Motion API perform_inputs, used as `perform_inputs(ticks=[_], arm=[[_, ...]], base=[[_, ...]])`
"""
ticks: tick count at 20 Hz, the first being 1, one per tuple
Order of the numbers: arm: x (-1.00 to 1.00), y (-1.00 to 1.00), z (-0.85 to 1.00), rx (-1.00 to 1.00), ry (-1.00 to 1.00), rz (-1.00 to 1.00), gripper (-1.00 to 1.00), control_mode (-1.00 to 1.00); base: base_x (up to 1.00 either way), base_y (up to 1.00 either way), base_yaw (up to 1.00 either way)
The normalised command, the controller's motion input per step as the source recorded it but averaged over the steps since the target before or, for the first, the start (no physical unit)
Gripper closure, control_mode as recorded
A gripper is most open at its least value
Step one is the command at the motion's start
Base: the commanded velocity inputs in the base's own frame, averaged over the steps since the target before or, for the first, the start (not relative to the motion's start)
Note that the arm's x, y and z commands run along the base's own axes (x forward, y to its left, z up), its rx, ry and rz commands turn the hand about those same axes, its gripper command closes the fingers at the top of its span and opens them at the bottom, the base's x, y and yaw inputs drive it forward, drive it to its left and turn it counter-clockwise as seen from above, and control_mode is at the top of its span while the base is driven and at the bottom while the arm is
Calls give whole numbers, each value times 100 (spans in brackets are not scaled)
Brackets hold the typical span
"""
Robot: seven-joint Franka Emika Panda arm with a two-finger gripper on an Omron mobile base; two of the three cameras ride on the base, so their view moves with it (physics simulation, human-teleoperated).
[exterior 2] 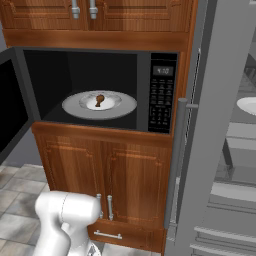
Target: Transport the chicken drumstick from the fridge to the microwave and turn on the microwave.
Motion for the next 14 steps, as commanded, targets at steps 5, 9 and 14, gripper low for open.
perform_inputs(ticks=[5,9,14], arm=[[-6,-18,0,10,-4,-16,-100,-100],[-1,-27,0,5,-7,-17,-100,-100],[3,-40,0,0,-11,-15,-100,-100]], base=[[0,0,0],[0,0,0],[0,0,0]])
